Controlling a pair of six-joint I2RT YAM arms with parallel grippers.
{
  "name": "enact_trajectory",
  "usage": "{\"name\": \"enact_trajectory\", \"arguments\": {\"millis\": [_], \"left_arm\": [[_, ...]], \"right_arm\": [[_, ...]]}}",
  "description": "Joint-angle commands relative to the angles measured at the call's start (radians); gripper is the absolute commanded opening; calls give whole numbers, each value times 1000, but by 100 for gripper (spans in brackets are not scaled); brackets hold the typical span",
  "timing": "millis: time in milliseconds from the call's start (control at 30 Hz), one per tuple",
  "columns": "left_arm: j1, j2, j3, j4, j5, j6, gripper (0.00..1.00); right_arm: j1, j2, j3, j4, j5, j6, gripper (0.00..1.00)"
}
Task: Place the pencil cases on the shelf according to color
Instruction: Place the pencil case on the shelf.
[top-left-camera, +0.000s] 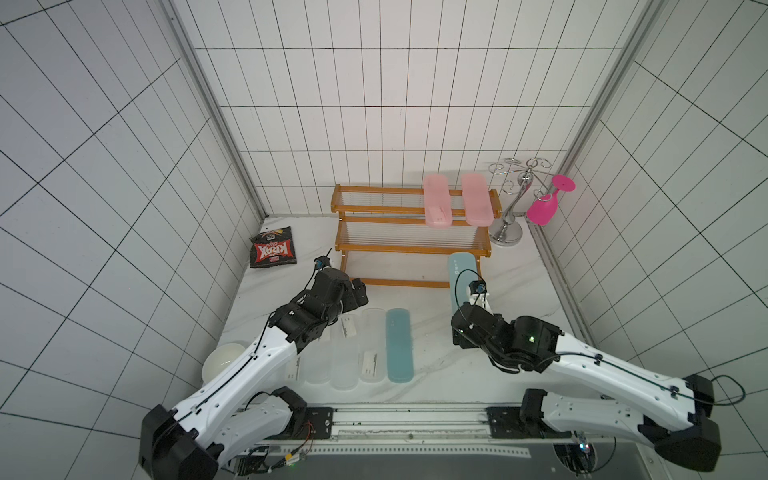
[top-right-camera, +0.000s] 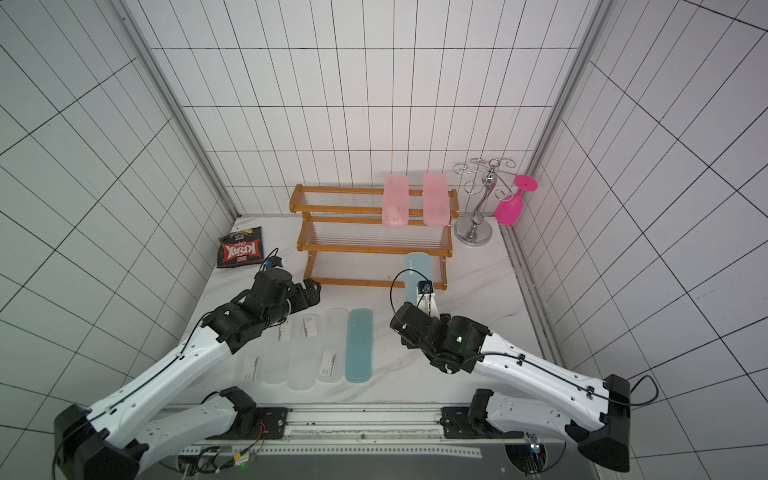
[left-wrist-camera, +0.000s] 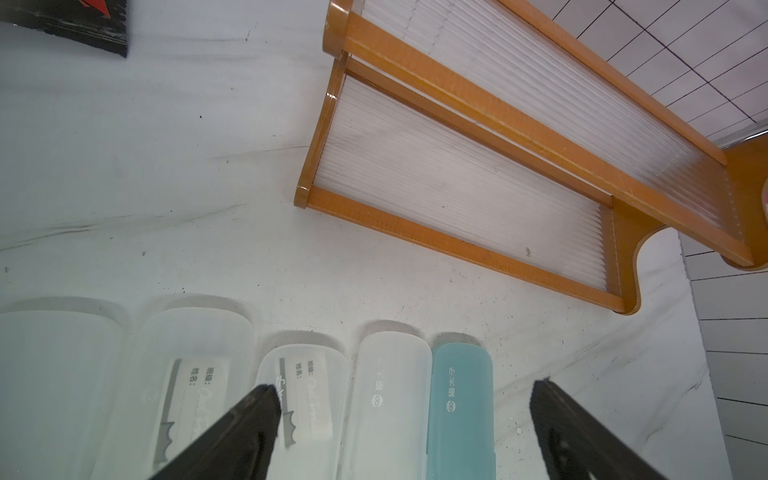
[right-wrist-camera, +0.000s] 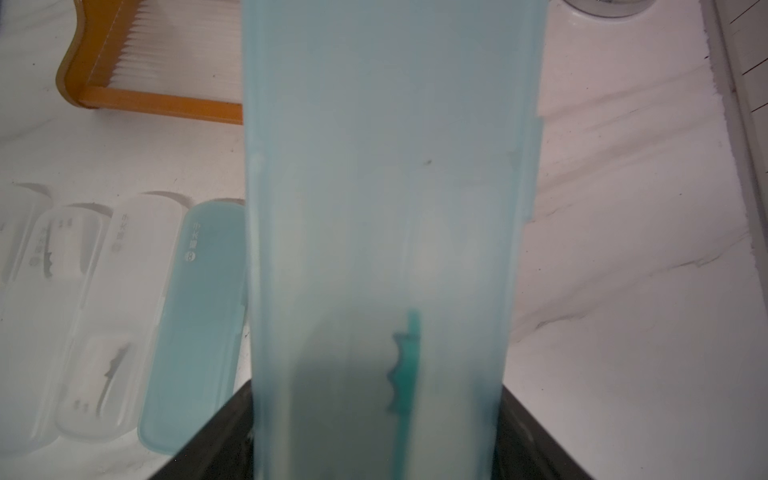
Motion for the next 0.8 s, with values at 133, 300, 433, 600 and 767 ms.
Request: {"name": "enact_trajectory", "arguments": {"millis": [133,300,433,600,767], "left_arm": [[15,9,-11,32,13,37,98],[24,12,-5,37,25,47,98],[29,10,1,40,33,50,98],[38,10,1,40,48,62,98],[66,33,-15,32,44,97,98]], "right_arm": [[-180,86,100,120,-164,-179,56],[-303,198,167,172,-278,-251,55],[-355,286,232,186,-301,-282,54],[-381,348,280,239,-223,-299,53],[-396,384,335,244,-172,-300,56]]}}
